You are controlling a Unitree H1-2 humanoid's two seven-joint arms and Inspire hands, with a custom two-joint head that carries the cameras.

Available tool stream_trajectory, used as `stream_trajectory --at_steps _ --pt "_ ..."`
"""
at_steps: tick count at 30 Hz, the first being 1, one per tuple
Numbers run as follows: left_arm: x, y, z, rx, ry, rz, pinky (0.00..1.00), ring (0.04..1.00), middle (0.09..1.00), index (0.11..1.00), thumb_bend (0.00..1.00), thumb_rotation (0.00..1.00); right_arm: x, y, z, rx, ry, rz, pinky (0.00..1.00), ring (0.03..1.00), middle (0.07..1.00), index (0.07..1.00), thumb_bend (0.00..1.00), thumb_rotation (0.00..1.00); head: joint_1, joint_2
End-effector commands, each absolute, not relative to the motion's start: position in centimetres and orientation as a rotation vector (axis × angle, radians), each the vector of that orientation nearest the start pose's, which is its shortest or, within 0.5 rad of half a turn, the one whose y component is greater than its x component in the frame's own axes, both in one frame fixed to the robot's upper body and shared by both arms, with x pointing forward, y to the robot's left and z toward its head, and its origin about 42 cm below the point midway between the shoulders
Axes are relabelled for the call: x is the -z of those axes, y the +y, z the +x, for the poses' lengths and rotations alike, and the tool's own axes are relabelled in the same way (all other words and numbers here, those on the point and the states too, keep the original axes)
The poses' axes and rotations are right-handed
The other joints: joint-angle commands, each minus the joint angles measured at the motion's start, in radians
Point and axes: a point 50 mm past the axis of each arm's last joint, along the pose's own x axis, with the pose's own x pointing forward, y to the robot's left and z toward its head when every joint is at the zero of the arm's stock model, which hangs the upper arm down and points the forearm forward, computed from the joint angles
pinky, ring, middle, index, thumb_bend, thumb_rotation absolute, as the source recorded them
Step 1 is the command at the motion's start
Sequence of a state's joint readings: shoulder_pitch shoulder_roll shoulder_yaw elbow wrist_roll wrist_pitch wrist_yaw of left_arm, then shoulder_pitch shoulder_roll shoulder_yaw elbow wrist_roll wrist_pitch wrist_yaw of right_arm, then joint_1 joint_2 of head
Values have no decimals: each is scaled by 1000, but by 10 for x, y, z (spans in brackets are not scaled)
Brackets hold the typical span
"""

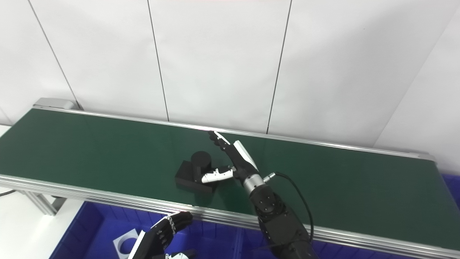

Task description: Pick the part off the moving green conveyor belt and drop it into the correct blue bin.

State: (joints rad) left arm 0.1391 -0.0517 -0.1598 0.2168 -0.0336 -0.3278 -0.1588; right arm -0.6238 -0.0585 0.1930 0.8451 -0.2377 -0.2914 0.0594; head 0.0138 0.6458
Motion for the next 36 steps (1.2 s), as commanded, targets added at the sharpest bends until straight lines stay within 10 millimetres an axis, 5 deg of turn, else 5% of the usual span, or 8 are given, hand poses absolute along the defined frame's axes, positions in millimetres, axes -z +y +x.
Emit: stream_trajectory --at_steps 1,8,10,13,25,26,28,36 --pt "-40 144 223 261 -38 -116 856 778 765 723 636 2 -136 -134 468 -395 -205 -400 933 922 923 934 874 126 1 0" --pt "-40 144 222 261 -42 -112 862 782 765 725 628 0 -129 -132 462 -425 -208 -290 976 918 906 907 865 16 6 5" --pt "-40 144 221 261 -43 -111 864 780 765 725 624 0 -126 -131 459 -414 -215 -253 920 878 864 859 870 3 7 7" --pt "-41 145 221 261 -41 -114 881 791 769 728 626 0 -122 -129 456 -402 -214 -217 708 747 763 749 857 0 5 10" --pt "-41 142 218 262 -45 -112 848 781 765 729 631 7 -111 -121 447 -402 -187 -217 443 502 555 559 837 0 7 27" --pt "-41 142 218 262 -45 -115 850 781 764 729 631 3 -110 -121 447 -402 -185 -225 411 466 534 546 656 0 7 28" --pt "-40 141 217 260 -43 -118 854 784 765 729 629 0 -108 -121 446 -404 -184 -234 383 447 517 521 558 0 6 30" --pt "-37 139 214 254 -32 -133 860 780 761 722 642 0 -98 -123 441 -388 -178 -300 303 435 499 378 533 0 2 37"
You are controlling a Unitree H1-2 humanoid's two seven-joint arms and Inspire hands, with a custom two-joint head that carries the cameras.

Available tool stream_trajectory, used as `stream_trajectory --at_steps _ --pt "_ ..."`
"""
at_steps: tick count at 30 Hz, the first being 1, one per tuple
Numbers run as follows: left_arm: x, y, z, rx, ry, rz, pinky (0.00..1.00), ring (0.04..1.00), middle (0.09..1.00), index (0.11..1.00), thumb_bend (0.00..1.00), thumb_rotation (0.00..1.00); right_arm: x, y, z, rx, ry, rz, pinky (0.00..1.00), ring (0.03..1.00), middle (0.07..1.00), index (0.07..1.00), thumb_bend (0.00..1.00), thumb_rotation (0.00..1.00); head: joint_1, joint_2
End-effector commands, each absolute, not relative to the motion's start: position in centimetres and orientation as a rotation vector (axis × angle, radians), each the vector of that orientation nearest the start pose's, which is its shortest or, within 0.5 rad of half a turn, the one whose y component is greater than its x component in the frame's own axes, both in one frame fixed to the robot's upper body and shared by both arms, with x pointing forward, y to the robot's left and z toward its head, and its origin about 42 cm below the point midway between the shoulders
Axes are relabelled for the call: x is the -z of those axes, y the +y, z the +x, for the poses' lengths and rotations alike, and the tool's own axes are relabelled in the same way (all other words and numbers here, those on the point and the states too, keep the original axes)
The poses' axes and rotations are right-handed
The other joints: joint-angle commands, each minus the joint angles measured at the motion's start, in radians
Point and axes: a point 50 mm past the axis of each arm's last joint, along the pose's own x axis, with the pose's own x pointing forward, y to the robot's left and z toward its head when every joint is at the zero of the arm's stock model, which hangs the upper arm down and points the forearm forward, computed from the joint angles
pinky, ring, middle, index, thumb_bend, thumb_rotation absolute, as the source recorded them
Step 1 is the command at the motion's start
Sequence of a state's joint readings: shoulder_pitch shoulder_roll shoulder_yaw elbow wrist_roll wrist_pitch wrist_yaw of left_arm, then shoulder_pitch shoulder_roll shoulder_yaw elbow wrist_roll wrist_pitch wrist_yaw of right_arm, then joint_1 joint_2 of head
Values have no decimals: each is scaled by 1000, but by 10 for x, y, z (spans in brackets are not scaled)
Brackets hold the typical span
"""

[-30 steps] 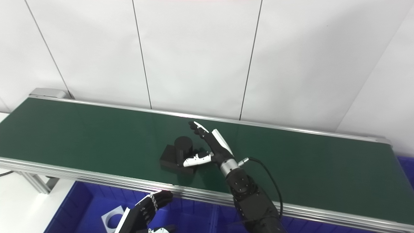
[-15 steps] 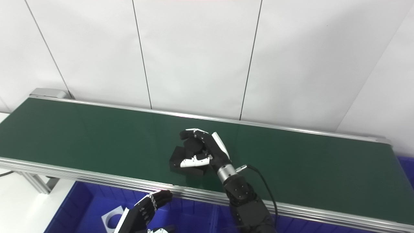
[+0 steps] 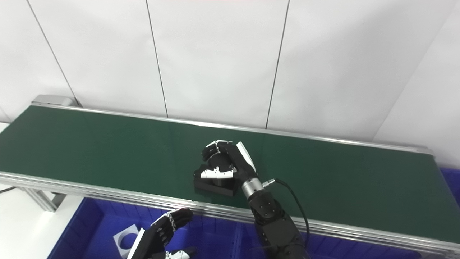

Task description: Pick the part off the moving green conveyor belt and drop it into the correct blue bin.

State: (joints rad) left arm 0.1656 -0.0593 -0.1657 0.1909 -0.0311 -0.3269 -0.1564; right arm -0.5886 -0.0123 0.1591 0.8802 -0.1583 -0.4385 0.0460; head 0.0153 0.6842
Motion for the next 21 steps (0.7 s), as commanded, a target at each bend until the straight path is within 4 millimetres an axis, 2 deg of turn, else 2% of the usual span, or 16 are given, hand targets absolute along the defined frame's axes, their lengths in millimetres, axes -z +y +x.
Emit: stream_trajectory --at_steps 1,2,5,8,15,21 --pt "-37 138 213 255 -31 -137 866 782 762 724 641 0 -97 -122 439 -366 -187 -295 235 439 491 301 532 0 2 0" --pt "-37 138 213 256 -28 -141 867 783 762 724 641 0 -98 -122 438 -341 -198 -290 225 440 490 288 532 0 2 0" --pt "-37 138 212 253 -26 -145 867 781 762 723 641 0 -99 -120 434 -277 -219 -271 130 444 482 174 529 0 2 0" --pt "-36 139 212 251 -25 -142 867 785 768 728 647 0 -100 -119 431 -231 -236 -259 74 441 487 113 527 0 0 -1" --pt "-36 140 212 251 -19 -138 870 782 765 728 638 0 -105 -118 422 -192 -291 -263 44 438 493 97 526 0 -6 -9" --pt "-35 142 215 259 -26 -137 860 783 769 731 627 0 -127 -123 409 -157 -407 -239 56 436 496 109 526 0 -22 -17"
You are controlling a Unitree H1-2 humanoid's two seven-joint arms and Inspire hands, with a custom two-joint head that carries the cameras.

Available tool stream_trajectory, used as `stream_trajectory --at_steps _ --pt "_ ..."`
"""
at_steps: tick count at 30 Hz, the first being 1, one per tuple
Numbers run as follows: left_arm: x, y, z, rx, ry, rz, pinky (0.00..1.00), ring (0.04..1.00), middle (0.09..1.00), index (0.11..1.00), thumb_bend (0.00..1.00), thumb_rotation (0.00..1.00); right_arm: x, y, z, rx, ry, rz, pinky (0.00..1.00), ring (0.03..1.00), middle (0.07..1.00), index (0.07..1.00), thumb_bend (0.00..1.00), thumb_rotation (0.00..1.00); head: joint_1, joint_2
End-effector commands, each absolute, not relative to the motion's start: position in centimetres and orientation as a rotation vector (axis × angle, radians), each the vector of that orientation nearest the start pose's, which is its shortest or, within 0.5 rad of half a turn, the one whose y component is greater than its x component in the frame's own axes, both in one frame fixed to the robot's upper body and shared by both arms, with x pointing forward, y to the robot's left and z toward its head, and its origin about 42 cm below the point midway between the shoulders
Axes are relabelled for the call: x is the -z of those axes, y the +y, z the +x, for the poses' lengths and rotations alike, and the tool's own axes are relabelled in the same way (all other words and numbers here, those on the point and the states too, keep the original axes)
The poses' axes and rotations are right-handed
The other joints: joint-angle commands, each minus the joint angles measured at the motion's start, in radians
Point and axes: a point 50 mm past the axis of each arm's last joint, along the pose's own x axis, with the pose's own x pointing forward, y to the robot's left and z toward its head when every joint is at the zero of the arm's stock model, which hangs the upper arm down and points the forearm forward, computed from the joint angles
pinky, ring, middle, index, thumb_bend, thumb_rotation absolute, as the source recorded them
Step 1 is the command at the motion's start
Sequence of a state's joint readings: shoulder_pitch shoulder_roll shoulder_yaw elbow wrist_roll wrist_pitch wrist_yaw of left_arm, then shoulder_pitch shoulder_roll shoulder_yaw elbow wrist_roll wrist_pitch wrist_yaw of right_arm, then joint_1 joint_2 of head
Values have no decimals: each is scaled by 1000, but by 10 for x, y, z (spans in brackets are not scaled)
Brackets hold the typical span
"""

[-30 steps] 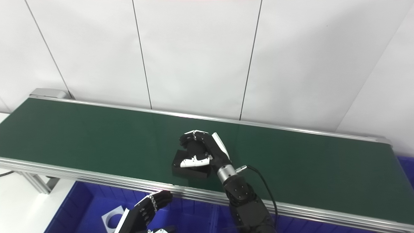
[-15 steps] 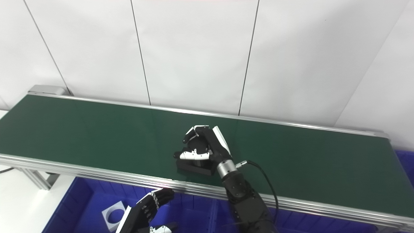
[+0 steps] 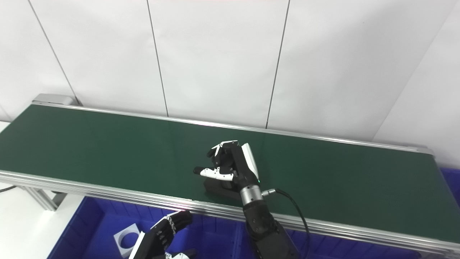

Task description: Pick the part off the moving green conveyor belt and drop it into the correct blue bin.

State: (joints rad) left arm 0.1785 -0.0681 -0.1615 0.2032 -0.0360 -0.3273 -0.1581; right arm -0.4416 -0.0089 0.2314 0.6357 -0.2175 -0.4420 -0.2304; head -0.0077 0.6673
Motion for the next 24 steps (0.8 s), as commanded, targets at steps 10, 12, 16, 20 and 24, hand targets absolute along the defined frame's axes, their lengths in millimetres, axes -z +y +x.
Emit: stream_trajectory --at_steps 10,12,16,20,24 --pt "-33 144 216 268 -23 -141 876 790 772 730 623 0 -161 -138 371 -102 -546 -203 49 436 496 112 526 0 -49 -2" --pt "-32 145 217 270 -23 -139 861 785 770 730 629 0 -163 -142 363 -90 -557 -211 50 435 497 112 526 0 -57 -2" --pt "-32 145 218 276 -19 -148 873 782 770 728 641 0 -165 -149 347 -65 -586 -230 51 435 498 114 526 0 -77 -3" --pt "-32 146 219 280 -19 -151 859 786 773 728 641 0 -167 -152 330 -35 -599 -241 52 435 498 114 526 0 -98 1" --pt "-34 150 218 286 -21 -152 872 786 777 731 633 0 -166 -156 315 -13 -592 -239 53 435 496 112 526 0 -125 11"
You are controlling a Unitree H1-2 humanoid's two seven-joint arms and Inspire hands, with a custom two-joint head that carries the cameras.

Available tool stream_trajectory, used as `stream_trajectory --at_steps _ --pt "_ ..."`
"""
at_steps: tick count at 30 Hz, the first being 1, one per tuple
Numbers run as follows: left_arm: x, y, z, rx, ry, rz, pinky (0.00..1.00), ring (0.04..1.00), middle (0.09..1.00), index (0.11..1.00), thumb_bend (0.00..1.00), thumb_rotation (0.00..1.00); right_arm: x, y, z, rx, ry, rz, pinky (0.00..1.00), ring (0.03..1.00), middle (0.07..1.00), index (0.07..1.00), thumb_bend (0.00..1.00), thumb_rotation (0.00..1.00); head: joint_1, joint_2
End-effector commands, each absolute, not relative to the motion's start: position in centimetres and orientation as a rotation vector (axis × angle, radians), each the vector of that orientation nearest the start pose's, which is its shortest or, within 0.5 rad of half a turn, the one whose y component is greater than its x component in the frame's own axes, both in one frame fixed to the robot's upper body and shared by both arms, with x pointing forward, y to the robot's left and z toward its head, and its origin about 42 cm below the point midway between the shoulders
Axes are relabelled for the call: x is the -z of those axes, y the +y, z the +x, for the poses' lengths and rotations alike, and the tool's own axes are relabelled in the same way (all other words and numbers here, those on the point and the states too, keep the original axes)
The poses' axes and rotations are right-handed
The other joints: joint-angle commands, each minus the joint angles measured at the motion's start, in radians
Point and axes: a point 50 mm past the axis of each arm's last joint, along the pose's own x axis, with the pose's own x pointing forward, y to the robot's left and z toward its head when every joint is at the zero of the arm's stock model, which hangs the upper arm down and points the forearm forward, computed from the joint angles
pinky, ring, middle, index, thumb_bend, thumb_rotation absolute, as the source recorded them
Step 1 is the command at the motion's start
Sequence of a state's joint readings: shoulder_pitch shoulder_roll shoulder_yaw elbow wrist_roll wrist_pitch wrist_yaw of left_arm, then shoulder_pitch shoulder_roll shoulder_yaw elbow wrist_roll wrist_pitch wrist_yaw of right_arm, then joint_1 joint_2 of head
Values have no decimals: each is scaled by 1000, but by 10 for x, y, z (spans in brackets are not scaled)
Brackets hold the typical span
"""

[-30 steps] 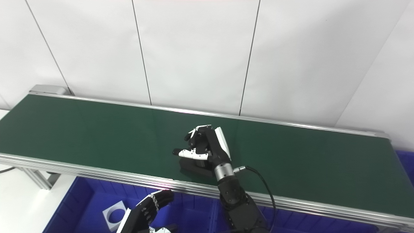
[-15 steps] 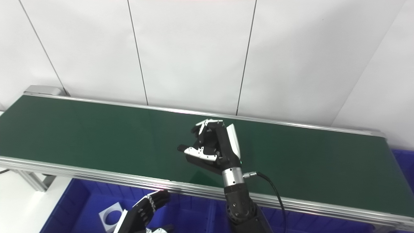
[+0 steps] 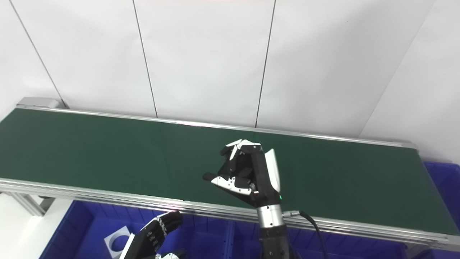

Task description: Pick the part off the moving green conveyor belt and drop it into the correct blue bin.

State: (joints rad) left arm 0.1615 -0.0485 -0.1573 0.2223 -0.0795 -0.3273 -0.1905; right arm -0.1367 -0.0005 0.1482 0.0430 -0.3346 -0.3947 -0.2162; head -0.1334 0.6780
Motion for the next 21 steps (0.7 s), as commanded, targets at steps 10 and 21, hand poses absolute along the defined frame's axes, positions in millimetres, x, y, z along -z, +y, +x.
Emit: stream_trajectory --at_steps 10,21 --pt "-44 166 214 306 -13 -132 864 788 776 730 630 0 -141 -174 263 71 -487 -211 65 436 495 120 526 0 -88 53" --pt "-50 185 217 318 -18 -133 821 782 766 722 639 0 -106 -199 207 210 -326 -202 64 437 495 112 526 0 -209 124"
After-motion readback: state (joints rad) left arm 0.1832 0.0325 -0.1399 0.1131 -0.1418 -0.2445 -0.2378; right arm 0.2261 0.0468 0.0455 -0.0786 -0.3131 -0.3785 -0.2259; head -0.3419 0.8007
